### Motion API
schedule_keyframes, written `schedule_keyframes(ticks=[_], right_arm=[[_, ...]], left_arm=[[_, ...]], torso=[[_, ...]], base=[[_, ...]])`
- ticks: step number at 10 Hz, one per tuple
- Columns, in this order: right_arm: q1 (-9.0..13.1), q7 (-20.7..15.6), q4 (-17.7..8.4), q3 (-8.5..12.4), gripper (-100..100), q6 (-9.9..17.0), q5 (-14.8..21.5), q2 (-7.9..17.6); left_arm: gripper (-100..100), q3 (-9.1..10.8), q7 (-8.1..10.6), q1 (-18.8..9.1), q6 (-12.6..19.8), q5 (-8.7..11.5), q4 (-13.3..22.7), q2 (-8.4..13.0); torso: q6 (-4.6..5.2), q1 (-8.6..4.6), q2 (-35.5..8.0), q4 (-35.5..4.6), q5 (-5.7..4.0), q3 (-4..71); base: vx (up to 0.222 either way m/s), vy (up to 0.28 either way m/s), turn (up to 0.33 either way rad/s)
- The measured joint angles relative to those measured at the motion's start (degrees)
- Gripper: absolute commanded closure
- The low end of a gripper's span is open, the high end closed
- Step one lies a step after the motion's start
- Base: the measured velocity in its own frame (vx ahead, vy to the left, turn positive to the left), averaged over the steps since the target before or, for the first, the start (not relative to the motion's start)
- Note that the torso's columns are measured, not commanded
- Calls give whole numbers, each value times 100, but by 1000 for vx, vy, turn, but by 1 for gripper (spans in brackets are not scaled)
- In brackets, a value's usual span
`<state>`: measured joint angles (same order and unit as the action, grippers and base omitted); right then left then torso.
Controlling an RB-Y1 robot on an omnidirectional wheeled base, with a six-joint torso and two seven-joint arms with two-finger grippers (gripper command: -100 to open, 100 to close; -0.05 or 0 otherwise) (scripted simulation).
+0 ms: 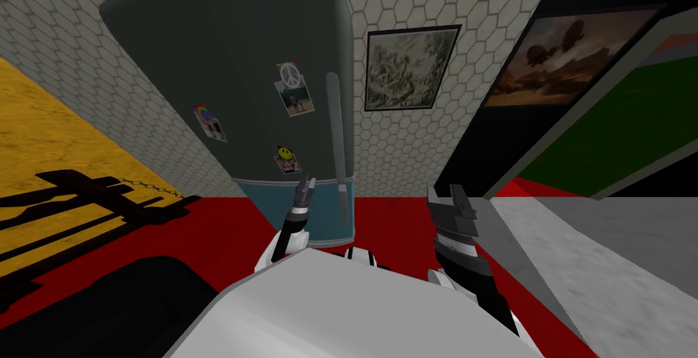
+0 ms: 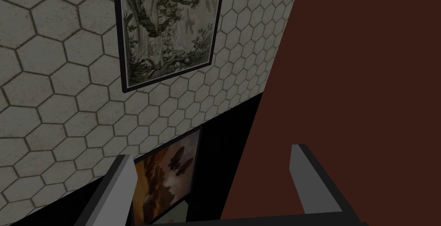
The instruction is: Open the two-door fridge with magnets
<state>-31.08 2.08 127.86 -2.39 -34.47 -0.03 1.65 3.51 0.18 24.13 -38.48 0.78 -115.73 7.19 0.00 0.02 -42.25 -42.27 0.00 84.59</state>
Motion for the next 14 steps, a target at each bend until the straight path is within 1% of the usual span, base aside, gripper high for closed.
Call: schedule_keyframes(ticks=[2,5,9,11,13,14], right_arm=[[0,0,0,0,0,0,0,0],[0,0,0,0,0,0,0,0],[1,0,0,0,0,0,0,0],[0,0,0,0,0,0,0,0],[0,0,0,0,0,0,0,0],[0,0,0,0,0,0,0,0]], left_arm=[[-100,22,-22,-38,-100,14,197,-7],[-100,105,-41,-149,-266,65,599,57],[-100,155,-91,-233,-480,99,1046,34],[-100,193,-108,-300,-595,122,1300,3],[-100,224,-145,-357,-738,142,1603,-91],[-100,278,-176,-394,-802,161,1710,-166]], torso=[[0,7,-5,-2,2,-4],[-1,-9,-4,-1,-2,-2],[0,4,-7,-2,2,-4],[0,8,4,1,2,2],[1,-18,3,1,-5,3],[27,-38,-7,14,5,-8]], base=[[44,-115,45],[41,-152,68],[20,-142,48],[55,-127,63],[49,-188,91],[15,-112,104]])
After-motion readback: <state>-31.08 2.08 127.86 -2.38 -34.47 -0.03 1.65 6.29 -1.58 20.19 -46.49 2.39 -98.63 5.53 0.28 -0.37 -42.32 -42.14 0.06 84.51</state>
